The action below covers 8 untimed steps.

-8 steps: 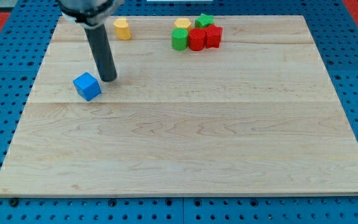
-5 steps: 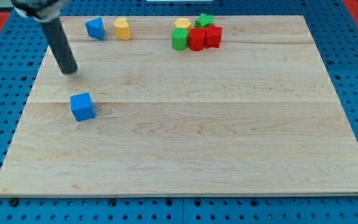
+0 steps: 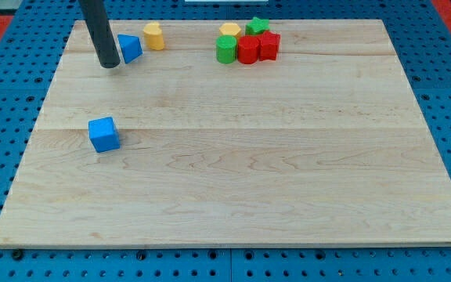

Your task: Push the blue triangle towards the blue cube

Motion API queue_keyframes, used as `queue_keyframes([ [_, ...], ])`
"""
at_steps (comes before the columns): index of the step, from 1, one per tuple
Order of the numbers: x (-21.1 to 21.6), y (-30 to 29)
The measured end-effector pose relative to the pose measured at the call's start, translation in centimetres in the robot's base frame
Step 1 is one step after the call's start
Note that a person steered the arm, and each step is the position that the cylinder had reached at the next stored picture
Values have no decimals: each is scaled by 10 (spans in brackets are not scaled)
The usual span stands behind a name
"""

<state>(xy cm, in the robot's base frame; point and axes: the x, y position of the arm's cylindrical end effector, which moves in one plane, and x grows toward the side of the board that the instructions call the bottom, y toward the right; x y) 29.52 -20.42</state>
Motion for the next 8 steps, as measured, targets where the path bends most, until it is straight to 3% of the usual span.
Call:
queue_keyframes([
  [1, -34, -46],
  [3, -55, 54],
  [4, -41, 85],
  [6, 9, 72],
  [8, 9, 42],
])
